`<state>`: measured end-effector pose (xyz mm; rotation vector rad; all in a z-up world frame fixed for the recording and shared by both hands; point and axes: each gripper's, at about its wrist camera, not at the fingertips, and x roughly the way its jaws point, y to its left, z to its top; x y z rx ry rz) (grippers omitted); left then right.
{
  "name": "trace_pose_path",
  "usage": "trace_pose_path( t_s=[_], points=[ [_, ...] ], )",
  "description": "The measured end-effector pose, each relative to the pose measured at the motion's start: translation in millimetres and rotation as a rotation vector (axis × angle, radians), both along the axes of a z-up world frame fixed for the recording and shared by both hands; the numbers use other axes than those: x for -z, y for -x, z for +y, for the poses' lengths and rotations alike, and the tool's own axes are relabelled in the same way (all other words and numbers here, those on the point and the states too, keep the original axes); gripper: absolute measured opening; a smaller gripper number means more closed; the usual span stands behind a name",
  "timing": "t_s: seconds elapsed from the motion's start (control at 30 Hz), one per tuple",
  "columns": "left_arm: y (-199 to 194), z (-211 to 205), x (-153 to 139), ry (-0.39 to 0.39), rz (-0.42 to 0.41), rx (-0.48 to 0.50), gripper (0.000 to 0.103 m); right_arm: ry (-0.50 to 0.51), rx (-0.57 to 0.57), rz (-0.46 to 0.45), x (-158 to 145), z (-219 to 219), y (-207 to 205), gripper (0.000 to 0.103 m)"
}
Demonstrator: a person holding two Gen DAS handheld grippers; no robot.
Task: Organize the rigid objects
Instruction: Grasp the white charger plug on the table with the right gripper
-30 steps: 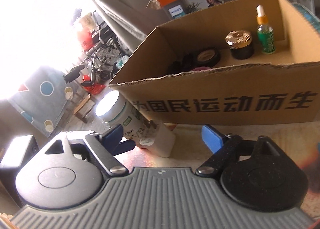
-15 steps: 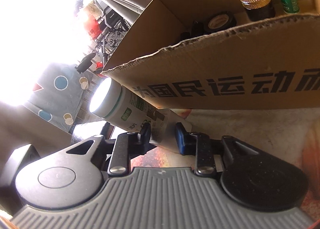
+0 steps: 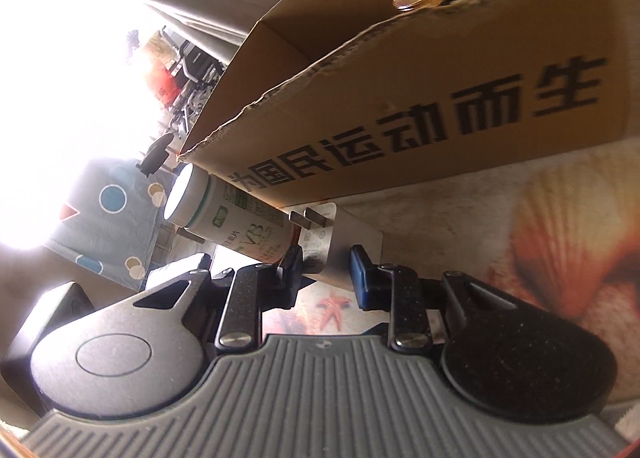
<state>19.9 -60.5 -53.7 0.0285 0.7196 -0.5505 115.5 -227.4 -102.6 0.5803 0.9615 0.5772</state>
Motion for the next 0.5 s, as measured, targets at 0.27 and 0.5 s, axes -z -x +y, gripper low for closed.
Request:
trace_pose_path(
  t_s=[0.27,0.5],
  points=[
    [-3.2,-14.1,1.0,-0.002,-0.009,0.058,0.072,0.010,0.088,0.017,-1.0,-25.4,13.5,0.027],
    [-14.8,-27.8,1.3,-0.107,-0.042,0.021,0.069,0.021,0.104,0.019,-4.0,-24.6,4.7,0.046]
  ],
)
